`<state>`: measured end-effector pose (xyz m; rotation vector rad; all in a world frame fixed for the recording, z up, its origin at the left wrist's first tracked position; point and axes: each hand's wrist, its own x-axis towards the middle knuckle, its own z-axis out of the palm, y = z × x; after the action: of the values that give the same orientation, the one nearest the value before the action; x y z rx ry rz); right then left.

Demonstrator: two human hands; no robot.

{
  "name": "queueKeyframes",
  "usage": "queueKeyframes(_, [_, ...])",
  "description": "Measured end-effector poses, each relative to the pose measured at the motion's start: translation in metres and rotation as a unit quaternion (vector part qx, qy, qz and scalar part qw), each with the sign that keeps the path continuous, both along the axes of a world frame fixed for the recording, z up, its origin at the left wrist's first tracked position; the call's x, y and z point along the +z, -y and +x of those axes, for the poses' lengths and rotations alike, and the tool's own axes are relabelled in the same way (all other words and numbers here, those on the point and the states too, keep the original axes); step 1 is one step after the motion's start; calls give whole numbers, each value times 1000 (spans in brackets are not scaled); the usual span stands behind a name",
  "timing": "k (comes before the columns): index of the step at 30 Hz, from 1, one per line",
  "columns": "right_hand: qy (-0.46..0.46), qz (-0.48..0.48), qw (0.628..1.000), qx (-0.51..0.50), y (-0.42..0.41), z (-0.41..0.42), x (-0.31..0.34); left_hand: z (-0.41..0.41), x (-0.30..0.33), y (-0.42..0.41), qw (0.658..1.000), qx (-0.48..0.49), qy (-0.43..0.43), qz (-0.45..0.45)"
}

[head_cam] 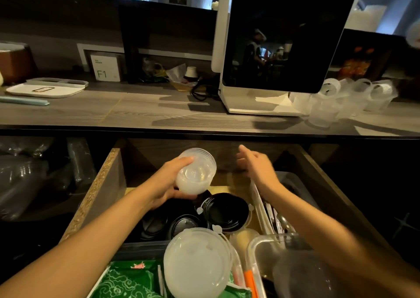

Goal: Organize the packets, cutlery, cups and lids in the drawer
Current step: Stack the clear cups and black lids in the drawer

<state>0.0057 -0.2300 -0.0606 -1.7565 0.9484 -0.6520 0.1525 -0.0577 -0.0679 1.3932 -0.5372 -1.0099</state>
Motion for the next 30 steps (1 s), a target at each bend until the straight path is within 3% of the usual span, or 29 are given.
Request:
queueKeyframes(2, [-51, -103, 993, -33, 28, -17, -3, 3, 0, 1, 1000, 18, -10, 1])
queueKeyframes(6, [-168, -184, 968, -21, 71, -35, -12, 4, -1, 1, 999, 33, -25, -1])
queueKeyframes(14, [-289, -189, 936, 73, 102, -19, -26, 2, -1, 3, 999, 48, -11, 4])
queueKeyframes(21, [-272, -218, 928, 129, 114, -13, -28, 4, -3, 4, 999, 50, -19, 4])
queueKeyframes(30, [-251, -238, 931, 117, 108, -9, -36, 1, -3, 1, 998, 56, -33, 12])
